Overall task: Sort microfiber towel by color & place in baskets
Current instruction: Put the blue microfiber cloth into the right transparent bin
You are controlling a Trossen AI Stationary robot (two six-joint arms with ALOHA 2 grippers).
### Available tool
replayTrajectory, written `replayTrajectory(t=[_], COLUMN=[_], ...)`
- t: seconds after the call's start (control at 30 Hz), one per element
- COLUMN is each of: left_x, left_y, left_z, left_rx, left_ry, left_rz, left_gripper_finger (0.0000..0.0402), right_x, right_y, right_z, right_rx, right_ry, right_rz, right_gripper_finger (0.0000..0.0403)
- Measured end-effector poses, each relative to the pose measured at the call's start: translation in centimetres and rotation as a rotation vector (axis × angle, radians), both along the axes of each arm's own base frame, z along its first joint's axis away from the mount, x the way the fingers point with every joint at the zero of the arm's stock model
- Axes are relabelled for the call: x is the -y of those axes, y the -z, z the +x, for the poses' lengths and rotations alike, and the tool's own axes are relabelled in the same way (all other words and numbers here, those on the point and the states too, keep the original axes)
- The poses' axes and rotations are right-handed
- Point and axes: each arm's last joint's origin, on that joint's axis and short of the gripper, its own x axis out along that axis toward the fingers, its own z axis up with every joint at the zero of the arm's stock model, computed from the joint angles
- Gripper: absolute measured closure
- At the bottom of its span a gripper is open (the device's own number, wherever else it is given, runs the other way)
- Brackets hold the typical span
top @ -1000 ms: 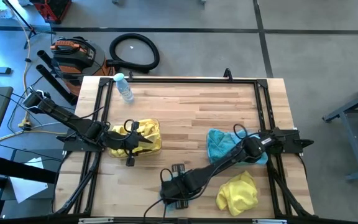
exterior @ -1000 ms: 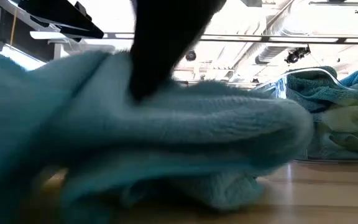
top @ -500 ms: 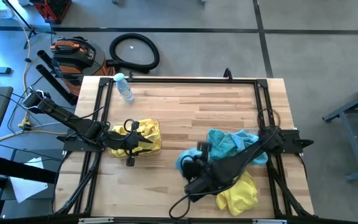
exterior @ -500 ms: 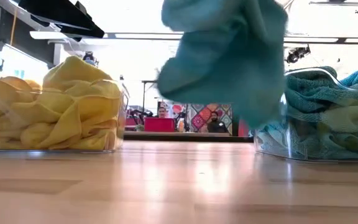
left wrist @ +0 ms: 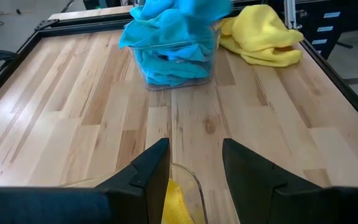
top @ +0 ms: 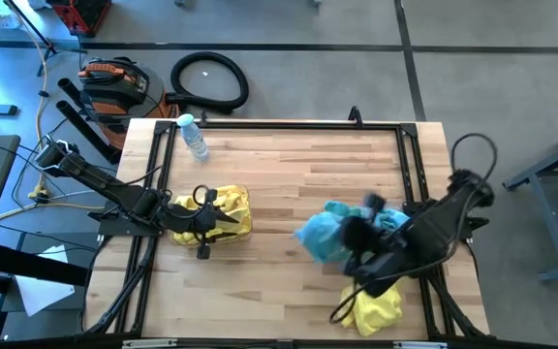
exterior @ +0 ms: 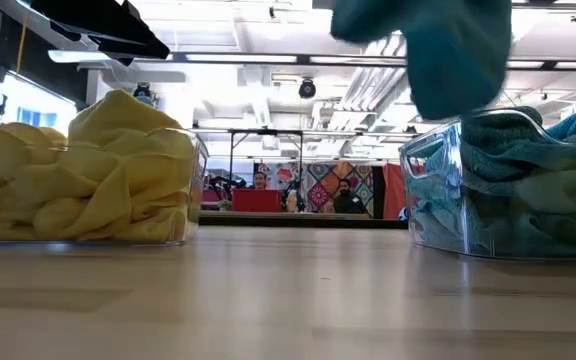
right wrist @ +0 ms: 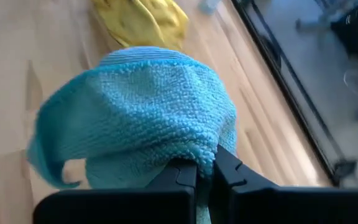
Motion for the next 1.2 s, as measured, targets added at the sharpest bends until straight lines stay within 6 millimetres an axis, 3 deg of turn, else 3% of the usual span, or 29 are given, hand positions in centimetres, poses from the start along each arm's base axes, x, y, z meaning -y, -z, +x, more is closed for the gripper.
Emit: replayTrajectory(t=[0.17, 0.37, 0.57, 0.83, 1.03, 1.2], left_x=[0.0, 0.0, 0.0, 0.0, 0.0, -0.1], left_y=[0.0, 0.0, 0.0, 0.0, 0.0, 0.0], left_z=[0.0, 0.0, 0.0, 0.0, 0.0, 0.0], left_rx=[0.000, 0.000, 0.002, 0.003, 0.003, 0.004], left_ry=[0.000, -0.001, -0.001, -0.003, -0.005, -0.007], left_rz=[0.000, -0.002, -0.002, -0.001, 0.000, 0.001], left_gripper_finger=[0.0264, 0.0264, 0.0264, 0.0264, 0.0264, 0.0264], right_x=[2.7, 5.5, 7.8, 8.8, 7.6, 8.2], right_y=[1.7, 2.1, 3.6, 9.2, 15.1, 19.9], right_z=[-4.4, -10.1, -13.2, -13.0, -10.5, -9.7], right_rx=[-0.034, -0.037, -0.074, -0.133, -0.071, -0.073], right_ry=[0.115, 0.210, 0.251, 0.369, 0.304, 0.349], right_rz=[0.157, 0.417, 0.520, 0.397, 0.525, 0.608], right_gripper_finger=[0.0402, 0.0403, 0.0403, 0.0403, 0.0403, 0.0403])
